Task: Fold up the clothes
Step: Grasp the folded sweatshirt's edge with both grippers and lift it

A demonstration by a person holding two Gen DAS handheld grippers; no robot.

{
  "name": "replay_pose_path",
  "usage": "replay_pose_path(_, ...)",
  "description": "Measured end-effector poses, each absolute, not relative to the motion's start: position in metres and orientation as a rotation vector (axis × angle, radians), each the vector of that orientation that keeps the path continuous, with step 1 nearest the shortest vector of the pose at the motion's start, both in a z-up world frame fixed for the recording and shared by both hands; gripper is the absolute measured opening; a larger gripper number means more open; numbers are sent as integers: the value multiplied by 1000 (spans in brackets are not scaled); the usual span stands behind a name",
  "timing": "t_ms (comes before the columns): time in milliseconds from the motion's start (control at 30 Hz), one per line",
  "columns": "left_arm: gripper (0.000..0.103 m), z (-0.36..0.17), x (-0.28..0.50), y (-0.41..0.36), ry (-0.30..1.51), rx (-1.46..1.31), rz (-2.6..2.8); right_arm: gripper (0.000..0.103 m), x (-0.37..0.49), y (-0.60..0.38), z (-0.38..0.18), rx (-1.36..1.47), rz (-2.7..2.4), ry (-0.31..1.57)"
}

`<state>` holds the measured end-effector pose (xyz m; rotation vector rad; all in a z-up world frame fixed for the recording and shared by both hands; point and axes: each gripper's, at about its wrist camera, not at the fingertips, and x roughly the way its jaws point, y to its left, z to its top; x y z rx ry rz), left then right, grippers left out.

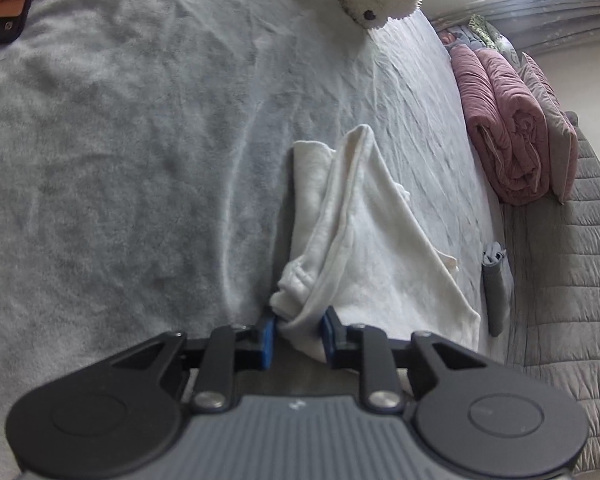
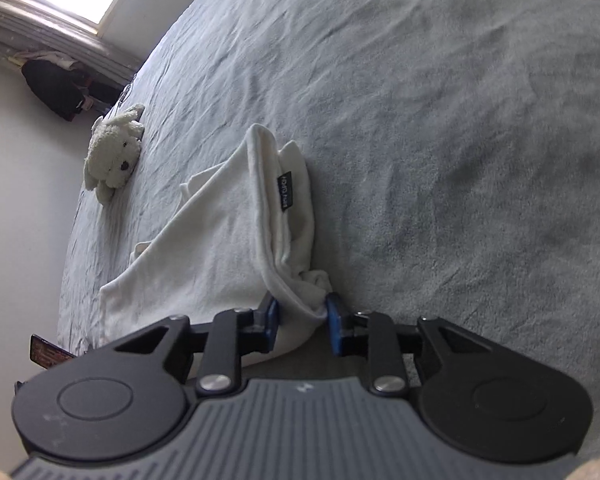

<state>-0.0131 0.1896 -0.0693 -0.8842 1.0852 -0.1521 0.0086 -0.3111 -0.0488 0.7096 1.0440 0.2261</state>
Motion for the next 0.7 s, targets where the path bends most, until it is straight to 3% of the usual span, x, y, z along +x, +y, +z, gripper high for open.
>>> replay_pose_path(133,55,-57,-14,196,1026,-840,-151,48,7,-308,-38,666,230,988)
replay_pose_path(200,63,-53,-12,198,997,-836,-154,51,7,-307,-32,632,211,953)
replay_pose_path(700,62,-69,9,190,925,-847,-142,51,9,-258,-3,381,193,693)
